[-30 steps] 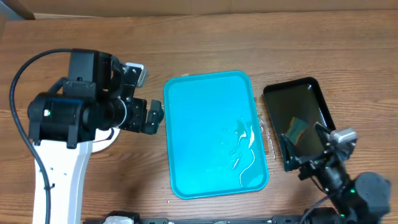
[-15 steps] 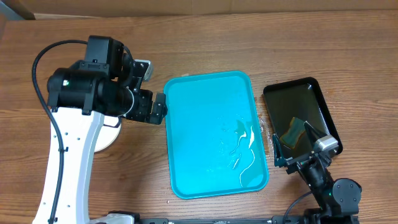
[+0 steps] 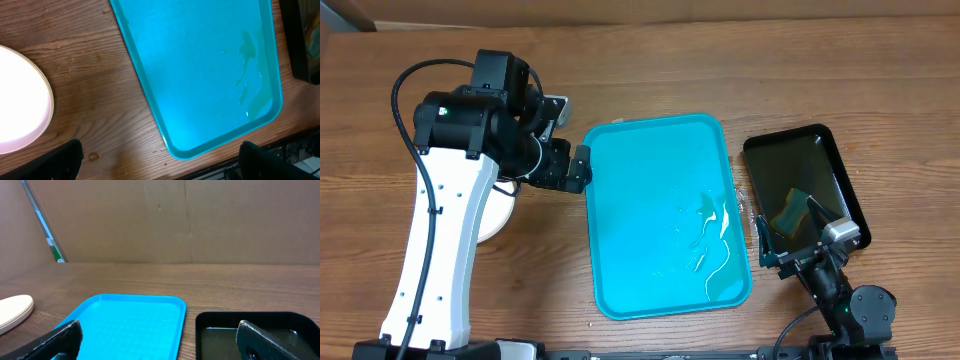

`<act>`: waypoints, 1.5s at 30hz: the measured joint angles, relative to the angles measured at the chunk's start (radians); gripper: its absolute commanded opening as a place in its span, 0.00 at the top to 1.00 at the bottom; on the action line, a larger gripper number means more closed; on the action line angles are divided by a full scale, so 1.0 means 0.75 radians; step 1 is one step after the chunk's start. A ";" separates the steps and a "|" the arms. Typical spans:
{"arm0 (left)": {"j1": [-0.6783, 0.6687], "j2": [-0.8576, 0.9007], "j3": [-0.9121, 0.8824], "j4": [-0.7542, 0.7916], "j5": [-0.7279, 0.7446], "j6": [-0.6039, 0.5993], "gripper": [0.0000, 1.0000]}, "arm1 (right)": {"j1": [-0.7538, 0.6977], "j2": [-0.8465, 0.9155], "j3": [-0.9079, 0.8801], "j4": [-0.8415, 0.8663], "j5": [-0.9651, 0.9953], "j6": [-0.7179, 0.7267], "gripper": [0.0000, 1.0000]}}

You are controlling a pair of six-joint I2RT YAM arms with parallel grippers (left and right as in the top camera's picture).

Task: Clean dirty plates on tray and stack at the side

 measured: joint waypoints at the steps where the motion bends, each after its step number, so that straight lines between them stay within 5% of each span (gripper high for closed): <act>1: 0.000 0.000 0.000 0.001 0.000 0.000 0.00 | 0.001 0.000 0.000 0.001 0.000 0.001 0.00; 15: 0.000 0.000 0.000 0.000 -0.011 0.002 0.00 | 0.000 0.000 0.000 0.001 0.000 0.000 0.00; 24: 0.000 0.000 0.000 -0.012 -0.285 0.025 0.00 | 0.001 0.000 0.000 0.001 0.001 0.000 0.00; 37: 0.000 0.000 0.000 -0.006 -0.333 0.027 0.00 | 0.001 0.000 0.000 0.001 0.001 0.001 0.00; 45: -0.009 -0.198 -0.226 0.550 -0.284 0.024 0.00 | 0.001 0.000 0.000 0.001 0.001 0.000 0.00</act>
